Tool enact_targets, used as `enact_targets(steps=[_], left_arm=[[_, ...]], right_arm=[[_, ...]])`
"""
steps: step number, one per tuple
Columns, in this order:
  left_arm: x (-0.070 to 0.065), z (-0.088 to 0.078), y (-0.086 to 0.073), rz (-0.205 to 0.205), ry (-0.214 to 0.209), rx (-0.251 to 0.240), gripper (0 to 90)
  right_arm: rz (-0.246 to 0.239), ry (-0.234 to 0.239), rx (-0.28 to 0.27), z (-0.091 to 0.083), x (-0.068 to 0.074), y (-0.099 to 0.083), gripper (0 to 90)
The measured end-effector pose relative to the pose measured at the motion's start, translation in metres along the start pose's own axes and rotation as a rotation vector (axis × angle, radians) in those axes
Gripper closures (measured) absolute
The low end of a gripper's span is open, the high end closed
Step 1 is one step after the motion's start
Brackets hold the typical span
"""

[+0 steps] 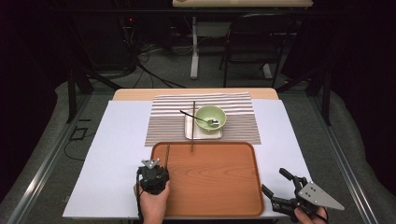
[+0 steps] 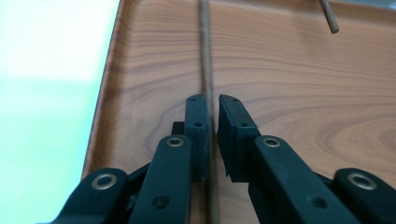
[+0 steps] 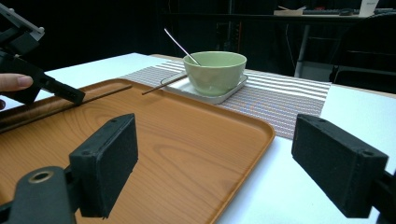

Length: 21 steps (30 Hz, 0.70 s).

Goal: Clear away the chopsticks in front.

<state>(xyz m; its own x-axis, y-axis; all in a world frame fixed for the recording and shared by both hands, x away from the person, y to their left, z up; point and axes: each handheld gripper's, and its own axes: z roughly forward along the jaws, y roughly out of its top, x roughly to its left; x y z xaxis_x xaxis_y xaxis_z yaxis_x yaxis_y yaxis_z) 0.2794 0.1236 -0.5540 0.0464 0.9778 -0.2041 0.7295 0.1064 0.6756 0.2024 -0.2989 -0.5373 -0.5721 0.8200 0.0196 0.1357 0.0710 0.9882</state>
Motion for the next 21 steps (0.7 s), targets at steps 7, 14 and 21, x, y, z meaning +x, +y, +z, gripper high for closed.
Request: enact_targets(steps=[7, 14, 21], left_arm=[[0.000, -0.001, -0.001, -0.001, -0.006, -0.001, 81.4], [0.001, -0.002, 0.002, 0.003, -0.028, -0.007, 73.5], [0.002, -0.009, 0.014, 0.014, -0.077, -0.044, 60.6]], right_arm=[[-0.005, 0.004, 0.004, 0.001, 0.000, 0.000, 14.2], [0.002, 0.001, 0.004, 0.001, 0.000, 0.000, 14.2], [-0.002, 0.001, 0.004, 0.001, 0.000, 0.000, 14.1]])
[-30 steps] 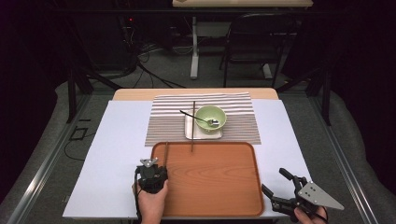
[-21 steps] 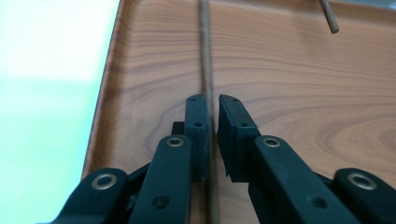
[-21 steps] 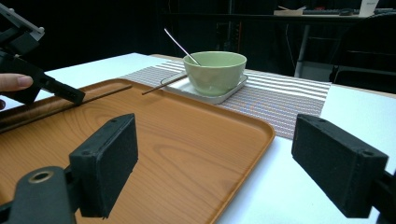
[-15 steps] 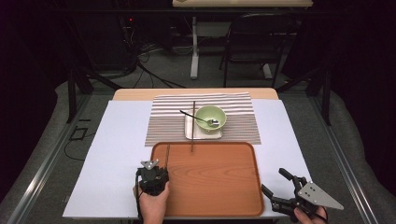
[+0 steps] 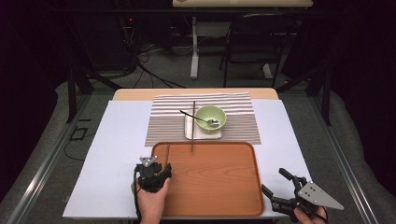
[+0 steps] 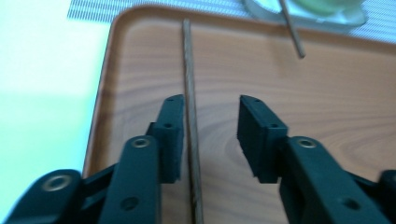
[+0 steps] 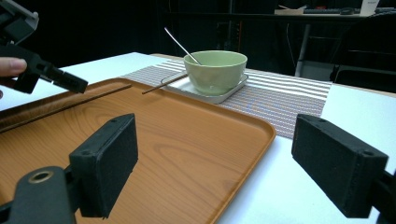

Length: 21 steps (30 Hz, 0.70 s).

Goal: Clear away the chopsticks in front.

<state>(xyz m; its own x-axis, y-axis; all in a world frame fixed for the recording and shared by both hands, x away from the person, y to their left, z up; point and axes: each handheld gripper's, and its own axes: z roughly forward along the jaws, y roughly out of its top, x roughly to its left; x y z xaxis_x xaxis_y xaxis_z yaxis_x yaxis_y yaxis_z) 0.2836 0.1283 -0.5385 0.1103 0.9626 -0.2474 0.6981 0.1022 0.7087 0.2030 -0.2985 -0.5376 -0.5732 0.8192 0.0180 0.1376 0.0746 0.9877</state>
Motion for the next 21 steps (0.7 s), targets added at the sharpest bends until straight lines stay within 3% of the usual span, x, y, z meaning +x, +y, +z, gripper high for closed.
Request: enact_targets(steps=[2, 8, 11, 17, 21], left_arm=[[0.000, 0.000, 0.004, 0.025, 0.005, -0.017, 58.7], [0.004, 0.003, 0.018, 0.038, -0.017, -0.023, 55.2], [0.009, 0.008, 0.028, -0.017, -0.081, 0.011, 52.1], [0.016, 0.013, 0.047, -0.054, -0.112, 0.029, 51.8], [0.021, 0.020, 0.060, -0.103, -0.154, 0.062, 52.4]], right_arm=[[0.004, 0.000, 0.001, 0.000, 0.000, 0.000, 14.2], [0.005, 0.000, 0.001, 0.000, 0.000, 0.000, 14.1], [0.006, 0.000, 0.001, 0.000, 0.000, 0.000, 14.2], [0.006, -0.001, 0.001, 0.000, 0.000, 0.000, 14.2], [0.006, -0.002, 0.002, 0.000, -0.001, 0.000, 14.1]])
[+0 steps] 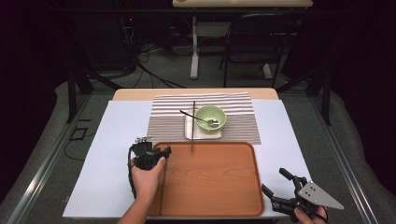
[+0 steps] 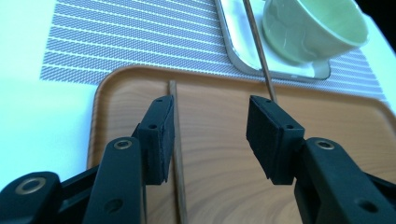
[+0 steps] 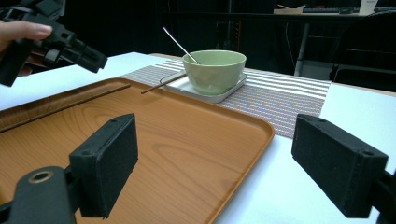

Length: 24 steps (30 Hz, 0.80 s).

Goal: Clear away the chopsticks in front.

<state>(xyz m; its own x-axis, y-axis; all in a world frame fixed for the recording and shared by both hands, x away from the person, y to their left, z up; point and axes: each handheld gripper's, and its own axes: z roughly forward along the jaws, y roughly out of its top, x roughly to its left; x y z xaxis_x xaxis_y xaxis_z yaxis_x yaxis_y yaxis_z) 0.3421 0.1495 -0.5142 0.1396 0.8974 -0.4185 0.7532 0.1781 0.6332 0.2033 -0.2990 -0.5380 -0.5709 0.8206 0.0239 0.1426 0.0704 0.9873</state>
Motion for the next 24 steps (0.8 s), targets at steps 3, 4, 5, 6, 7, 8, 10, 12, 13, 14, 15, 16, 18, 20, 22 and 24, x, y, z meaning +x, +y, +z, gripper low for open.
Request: enact_targets(steps=[3, 4, 5, 6, 7, 8, 10, 12, 13, 14, 15, 16, 18, 20, 22, 24], left_arm=[[0.003, 0.004, 0.009, -0.026, -0.025, 0.019, 52.9], [0.004, 0.005, 0.013, -0.032, -0.030, 0.022, 53.0], [0.005, 0.007, 0.018, -0.044, -0.037, 0.028, 53.1], [0.006, 0.008, 0.021, -0.047, -0.044, 0.039, 53.6], [0.007, 0.009, 0.025, -0.061, -0.057, 0.043, 54.3], [0.008, 0.010, 0.027, -0.062, -0.063, 0.052, 54.7], [0.008, 0.013, 0.033, -0.078, -0.070, 0.054, 55.0], [0.008, 0.016, 0.040, -0.072, -0.077, 0.064, 55.1], [0.008, 0.017, 0.043, -0.072, -0.082, 0.072, 55.1], [0.008, 0.019, 0.047, -0.071, -0.088, 0.080, 55.2], [0.007, 0.020, 0.050, -0.075, -0.091, 0.083, 55.3], [0.006, 0.022, 0.053, -0.074, -0.090, 0.086, 55.4], [0.004, 0.024, 0.060, -0.060, -0.086, 0.090, 55.6], [0.001, 0.026, 0.066, -0.069, -0.094, 0.095, 55.8], [-0.001, 0.029, 0.073, -0.066, -0.096, 0.106, 56.0], [-0.004, 0.031, 0.078, -0.057, -0.092, 0.111, 56.0]], right_arm=[[-0.005, 0.000, -0.001, 0.000, 0.000, 0.000, 14.2], [-0.004, 0.000, -0.001, 0.000, 0.000, 0.000, 14.2], [-0.001, -0.001, 0.000, 0.000, 0.000, 0.000, 14.2], [0.000, -0.002, 0.000, 0.000, 0.000, 0.000, 14.2], [0.000, -0.002, 0.001, 0.000, 0.000, 0.000, 14.2], [0.000, -0.002, 0.001, 0.000, 0.000, 0.000, 14.2], [-0.001, -0.001, 0.000, 0.000, 0.000, 0.000, 14.2], [-0.002, 0.000, 0.001, 0.000, 0.000, 0.000, 14.1], [-0.002, 0.001, 0.001, 0.000, 0.000, 0.000, 14.2], [-0.003, 0.000, 0.002, 0.000, 0.000, 0.000, 14.2], [-0.003, 0.001, 0.002, 0.000, 0.000, 0.000, 14.2], [-0.004, 0.000, 0.001, 0.000, 0.000, 0.000, 14.2], [-0.003, 0.000, 0.001, 0.000, 0.000, 0.000, 14.2], [-0.002, -0.001, 0.002, 0.000, 0.000, 0.000, 14.1], [-0.002, -0.001, 0.001, 0.000, -0.001, 0.000, 14.2], [-0.002, 0.000, 0.002, 0.000, -0.001, 0.000, 14.2]])
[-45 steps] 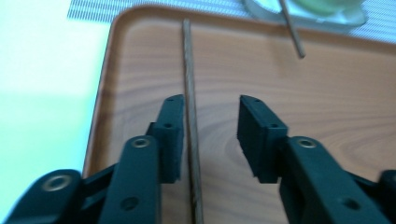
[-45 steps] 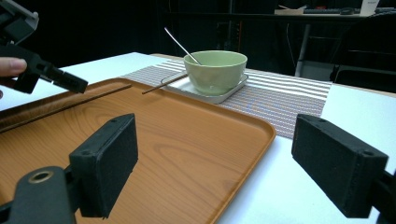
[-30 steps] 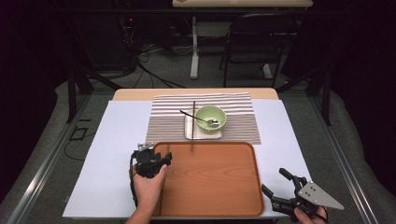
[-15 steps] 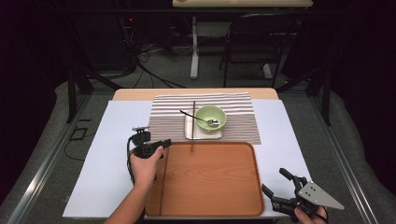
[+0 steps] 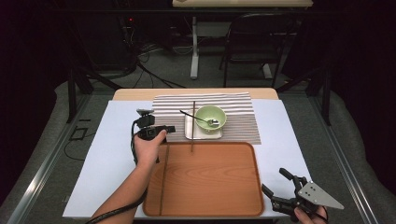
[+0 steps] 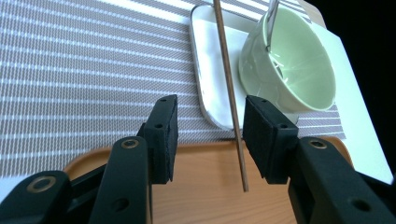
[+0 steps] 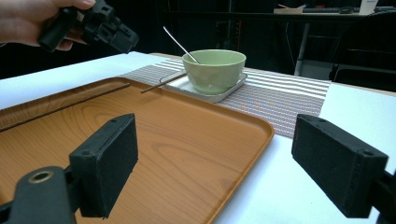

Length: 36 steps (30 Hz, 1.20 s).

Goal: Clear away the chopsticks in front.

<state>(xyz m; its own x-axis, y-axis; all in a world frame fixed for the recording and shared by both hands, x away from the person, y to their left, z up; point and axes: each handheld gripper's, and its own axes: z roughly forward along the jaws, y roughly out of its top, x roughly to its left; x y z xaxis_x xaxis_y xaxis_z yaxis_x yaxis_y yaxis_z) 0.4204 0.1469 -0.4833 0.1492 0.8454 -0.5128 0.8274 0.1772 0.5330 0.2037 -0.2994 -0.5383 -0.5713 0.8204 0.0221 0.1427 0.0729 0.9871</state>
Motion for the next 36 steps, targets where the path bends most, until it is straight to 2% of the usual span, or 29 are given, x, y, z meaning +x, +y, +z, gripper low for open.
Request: enact_targets(steps=[9, 19, 26, 32, 36], left_arm=[[-0.009, 0.013, 0.014, 0.044, 0.000, 0.032, 58.8], [-0.010, 0.031, 0.019, 0.057, 0.009, 0.042, 67.1], [-0.011, 0.046, 0.024, 0.041, 0.000, 0.029, 71.1], [-0.016, 0.061, 0.025, 0.072, 0.007, 0.036, 71.8], [-0.021, 0.071, 0.024, 0.100, 0.027, 0.051, 72.1]], right_arm=[[0.001, 0.002, -0.001, 0.000, 0.000, 0.000, 14.2], [-0.004, 0.002, -0.002, -0.001, -0.001, 0.000, 14.2], [-0.003, 0.004, -0.003, -0.001, -0.001, 0.000, 14.2], [-0.001, 0.004, -0.004, -0.001, -0.001, 0.000, 14.2], [-0.001, 0.005, -0.005, -0.002, -0.001, 0.000, 14.2]])
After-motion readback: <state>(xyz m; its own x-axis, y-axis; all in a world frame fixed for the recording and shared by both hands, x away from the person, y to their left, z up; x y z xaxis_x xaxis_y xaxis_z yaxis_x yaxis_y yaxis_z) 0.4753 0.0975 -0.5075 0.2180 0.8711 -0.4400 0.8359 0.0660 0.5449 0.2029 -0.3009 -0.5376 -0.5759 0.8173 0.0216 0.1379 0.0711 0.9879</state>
